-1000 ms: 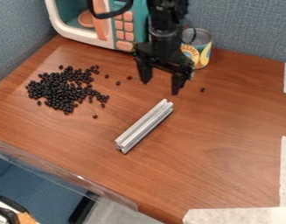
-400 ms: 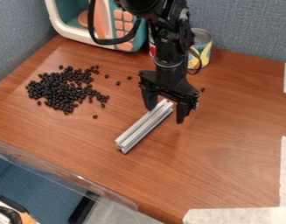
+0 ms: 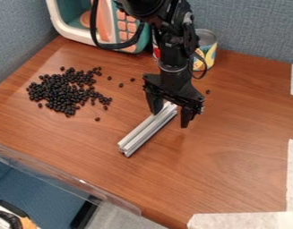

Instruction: Sweep into pile

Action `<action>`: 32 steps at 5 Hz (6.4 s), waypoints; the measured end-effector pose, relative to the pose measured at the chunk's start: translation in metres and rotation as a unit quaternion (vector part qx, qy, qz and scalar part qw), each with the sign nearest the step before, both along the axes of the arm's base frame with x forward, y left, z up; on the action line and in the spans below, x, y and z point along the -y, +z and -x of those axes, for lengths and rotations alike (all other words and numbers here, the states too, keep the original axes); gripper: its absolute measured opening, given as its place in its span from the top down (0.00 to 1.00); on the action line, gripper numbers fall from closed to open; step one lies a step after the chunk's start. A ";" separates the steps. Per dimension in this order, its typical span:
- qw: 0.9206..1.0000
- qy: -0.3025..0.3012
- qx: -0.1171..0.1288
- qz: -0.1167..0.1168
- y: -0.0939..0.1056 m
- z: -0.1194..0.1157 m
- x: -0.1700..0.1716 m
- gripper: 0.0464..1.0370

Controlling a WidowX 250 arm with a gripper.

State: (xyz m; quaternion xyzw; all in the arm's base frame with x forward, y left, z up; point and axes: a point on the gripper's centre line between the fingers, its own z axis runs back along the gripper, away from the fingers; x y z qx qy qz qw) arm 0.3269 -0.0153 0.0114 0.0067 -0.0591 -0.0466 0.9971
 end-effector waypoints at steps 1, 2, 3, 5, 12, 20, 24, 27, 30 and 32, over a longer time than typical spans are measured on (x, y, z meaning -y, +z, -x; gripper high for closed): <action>1.000 0.002 0.001 -0.014 0.005 0.013 -0.006 0.04; 0.998 -0.001 0.049 -0.029 0.037 0.005 -0.010 0.04; 0.997 -0.005 0.064 -0.038 0.052 0.005 -0.012 0.04; 1.000 0.012 0.016 -0.004 0.024 0.018 -0.022 0.04; 1.000 -0.014 -0.007 -0.004 -0.003 0.004 -0.016 0.18; 0.998 0.059 -0.002 -0.036 -0.003 0.000 -0.096 0.70; 0.991 0.107 -0.021 -0.073 -0.007 0.006 -0.178 0.70; 0.989 0.131 -0.026 -0.070 -0.007 0.024 -0.203 0.70; 0.992 0.115 0.003 -0.048 0.013 0.008 -0.171 0.70; 0.997 0.067 0.041 -0.022 0.028 -0.047 -0.118 0.70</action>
